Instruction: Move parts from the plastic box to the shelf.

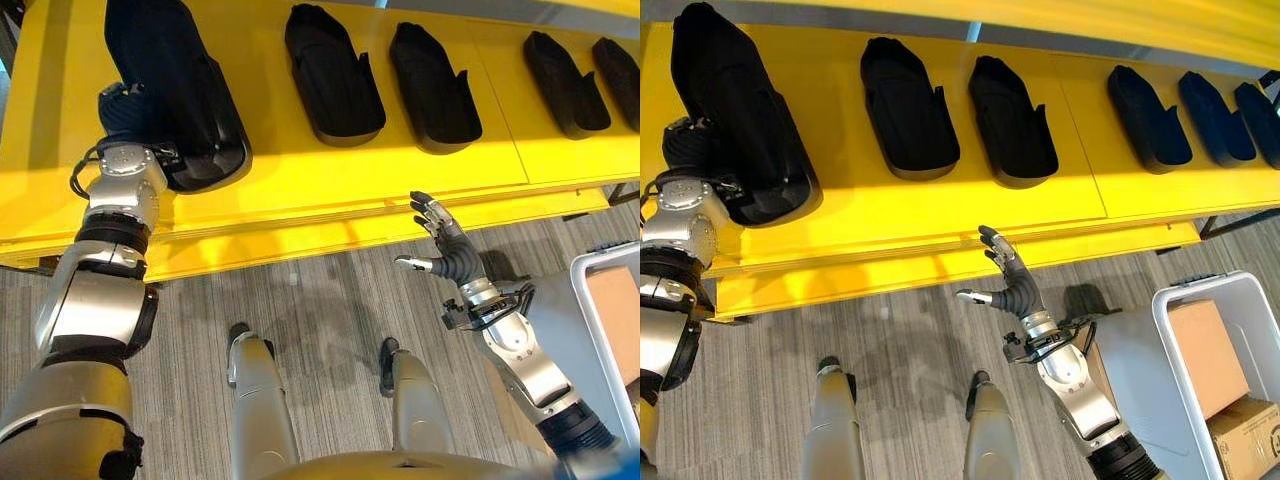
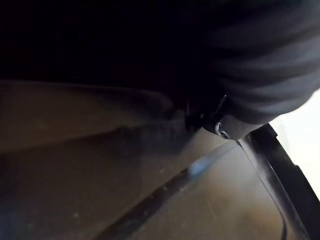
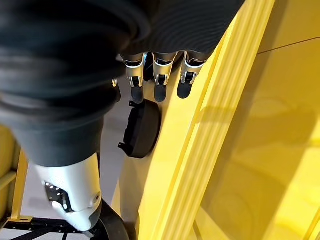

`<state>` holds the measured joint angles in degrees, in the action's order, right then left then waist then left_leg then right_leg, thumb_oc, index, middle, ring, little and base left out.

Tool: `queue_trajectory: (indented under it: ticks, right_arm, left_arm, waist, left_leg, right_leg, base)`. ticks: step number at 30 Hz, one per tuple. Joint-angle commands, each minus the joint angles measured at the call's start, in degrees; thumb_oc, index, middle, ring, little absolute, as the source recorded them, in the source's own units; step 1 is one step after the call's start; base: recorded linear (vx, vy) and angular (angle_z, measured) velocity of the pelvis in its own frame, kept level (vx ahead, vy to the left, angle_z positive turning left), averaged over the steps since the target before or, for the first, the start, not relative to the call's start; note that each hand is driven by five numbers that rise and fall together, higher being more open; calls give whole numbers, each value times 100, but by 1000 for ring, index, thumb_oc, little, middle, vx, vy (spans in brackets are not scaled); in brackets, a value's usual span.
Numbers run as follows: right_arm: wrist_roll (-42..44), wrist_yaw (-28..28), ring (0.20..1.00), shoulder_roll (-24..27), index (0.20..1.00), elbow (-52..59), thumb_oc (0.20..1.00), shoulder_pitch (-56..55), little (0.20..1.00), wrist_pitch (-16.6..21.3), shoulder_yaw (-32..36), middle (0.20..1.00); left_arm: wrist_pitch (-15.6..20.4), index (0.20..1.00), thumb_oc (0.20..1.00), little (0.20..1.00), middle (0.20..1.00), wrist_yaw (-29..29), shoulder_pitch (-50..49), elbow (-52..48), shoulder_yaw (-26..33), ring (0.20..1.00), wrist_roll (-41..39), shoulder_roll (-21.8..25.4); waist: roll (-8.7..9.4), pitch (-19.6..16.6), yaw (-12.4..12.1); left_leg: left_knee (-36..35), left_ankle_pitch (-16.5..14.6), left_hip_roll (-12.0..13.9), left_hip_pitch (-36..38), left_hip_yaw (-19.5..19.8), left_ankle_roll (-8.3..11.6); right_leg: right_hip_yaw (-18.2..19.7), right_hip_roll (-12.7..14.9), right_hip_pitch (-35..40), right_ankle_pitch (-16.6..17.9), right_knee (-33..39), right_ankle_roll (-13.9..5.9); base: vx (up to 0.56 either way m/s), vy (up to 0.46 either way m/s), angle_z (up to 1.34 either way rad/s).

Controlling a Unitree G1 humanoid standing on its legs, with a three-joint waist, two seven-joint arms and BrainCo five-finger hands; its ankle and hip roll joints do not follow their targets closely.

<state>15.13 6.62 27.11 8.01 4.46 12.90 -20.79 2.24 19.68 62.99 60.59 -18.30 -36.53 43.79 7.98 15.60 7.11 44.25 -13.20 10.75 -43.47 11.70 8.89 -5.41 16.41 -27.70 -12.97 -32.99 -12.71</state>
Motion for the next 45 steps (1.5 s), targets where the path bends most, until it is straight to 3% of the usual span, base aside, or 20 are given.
queue_trajectory:
  ticks: [1, 20, 21, 29, 41, 44, 45]
  right_arm:
    - [290, -102, 1000, 105, 1000, 388, 1000, -174, 1000, 462, 242, 1000]
    - [352, -162, 1000, 157, 1000, 405, 1000, -131, 1000, 499, 248, 1000]
    - [367, -167, 1000, 164, 1000, 421, 1000, -133, 1000, 500, 251, 1000]
    - [359, -194, 1000, 238, 1000, 429, 1000, -186, 1000, 505, 356, 1000]
    - [417, -466, 1000, 388, 1000, 346, 1000, -184, 1000, 521, 490, 1000]
    - [422, -478, 1000, 406, 1000, 308, 1000, -111, 1000, 535, 519, 1000]
    - [369, -487, 1000, 383, 1000, 285, 1000, -91, 1000, 547, 555, 1000]
  left_arm:
    - [41, 200, 200, 200, 200, -119, 650, 469, -353, 200, 905, 451]
    - [120, 200, 200, 200, 200, -27, 942, 573, -329, 200, 579, 638]
    - [128, 1000, 1000, 1000, 1000, -38, 937, 568, -323, 1000, 547, 640]
    - [210, 1000, 1000, 1000, 1000, -38, 1023, 430, -388, 1000, 473, 696]
    - [198, 1000, 1000, 1000, 1000, -369, 1999, 618, -1538, 1000, 1503, 1321]
    - [370, 1000, 1000, 1000, 1000, -409, 2176, 418, -1755, 1000, 1395, 1462]
    - [586, 1000, 1000, 1000, 1000, -451, 2083, -98, -1812, 1000, 1167, 1629]
  waist:
    - [-57, -225, -96]
    - [-139, -261, -132]
    - [-142, -271, -133]
    - [-227, -386, -127]
    - [-421, -601, -156]
    - [-469, -625, -200]
    - [-517, -648, -254]
  left_leg:
    - [-45, 353, 267, -187, -168, -186]
    - [188, 256, 219, -661, -259, -284]
    - [204, 249, 222, -681, -260, -288]
    - [228, 252, 235, -793, -272, -278]
    - [107, 359, 265, -784, -264, -242]
    - [71, 373, 259, -687, -273, -232]
    - [-22, 410, 261, -588, -277, -208]
  right_leg:
    - [388, -142, -560, 561, -269, 334]
    - [489, -87, -1024, 629, -349, 307]
    - [505, -94, -1059, 630, -367, 307]
    - [526, -73, -1250, 611, -506, 312]
    - [502, -38, -1316, 638, -562, 261]
    - [501, -11, -1222, 645, -551, 246]
    - [483, -3, -1119, 640, -500, 241]
  base:
    - [-8, 46, -8]
    - [5, 16, -3]
    - [0, 0, 0]
    - [-4, 9, -1]
    - [-6, 0, 1]
    - [0, 0, 0]
    - [-26, 3, 4]
